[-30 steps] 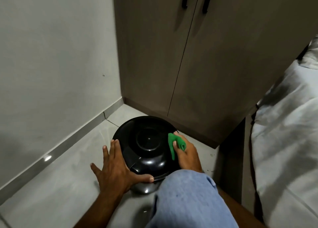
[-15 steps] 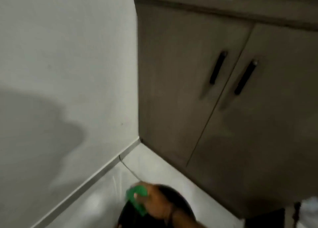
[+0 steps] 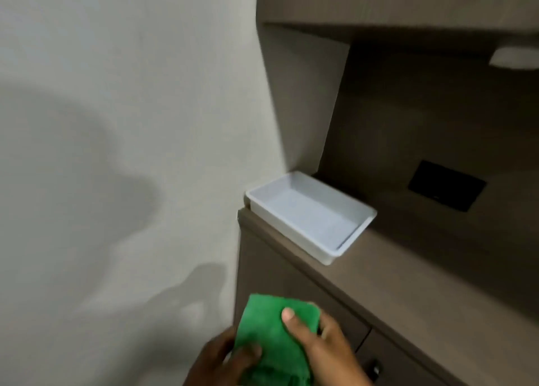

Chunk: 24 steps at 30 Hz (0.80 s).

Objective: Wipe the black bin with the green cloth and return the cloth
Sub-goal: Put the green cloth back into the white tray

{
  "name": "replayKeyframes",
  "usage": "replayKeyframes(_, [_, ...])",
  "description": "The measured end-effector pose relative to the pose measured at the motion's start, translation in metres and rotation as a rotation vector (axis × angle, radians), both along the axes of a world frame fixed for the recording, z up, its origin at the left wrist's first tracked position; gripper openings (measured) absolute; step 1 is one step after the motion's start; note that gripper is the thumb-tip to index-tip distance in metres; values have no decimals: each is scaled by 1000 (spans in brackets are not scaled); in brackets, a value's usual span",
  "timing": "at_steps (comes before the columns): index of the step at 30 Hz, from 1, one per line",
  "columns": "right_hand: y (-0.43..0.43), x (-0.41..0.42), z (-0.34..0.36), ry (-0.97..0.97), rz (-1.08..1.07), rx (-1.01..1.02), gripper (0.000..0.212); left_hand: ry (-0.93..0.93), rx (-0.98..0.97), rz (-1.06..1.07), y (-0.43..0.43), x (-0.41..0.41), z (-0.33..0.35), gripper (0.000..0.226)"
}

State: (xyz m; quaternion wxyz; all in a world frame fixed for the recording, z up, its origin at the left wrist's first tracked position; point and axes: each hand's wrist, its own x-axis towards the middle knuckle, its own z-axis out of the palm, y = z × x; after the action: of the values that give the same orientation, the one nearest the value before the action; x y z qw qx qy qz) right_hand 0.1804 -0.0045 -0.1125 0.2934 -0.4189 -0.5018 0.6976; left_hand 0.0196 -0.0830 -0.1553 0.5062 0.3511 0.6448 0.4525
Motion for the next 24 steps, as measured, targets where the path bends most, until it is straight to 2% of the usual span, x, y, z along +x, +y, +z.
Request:
replayKeyframes(2, [56,3,40,-20,-41,-64,17,-149,0,-4,48,-10,50,27])
replayKeyframes(5, [125,5,87,-23,-60,9,18,-54,-25,-17,134,-27,107,24])
replayKeyframes(9, [223,-4,92,-485,-109,192,29,358,-80,-34,241,-37,147,31])
replayKeyframes(13, [275,-18,72,-864,-118,300,67,836,-215,-197,317,-25,130,46])
replayKeyframes(16, [291,-25,54,-1095,-75,367,86,1004,-327,-295,351,-14,97,39])
replayKeyframes(18, [301,-30,38,-1184,-76,368,85,1029,-424,-336,364,-10,80,37])
replayKeyframes(21, [312,-36,27,-1331,-114,463,66,1115,-434,-274,371,-14,63,67])
replayKeyframes(24, [305,-38,37,-1504,-162,674,70,1329,-334,-166,355,-17,74,90])
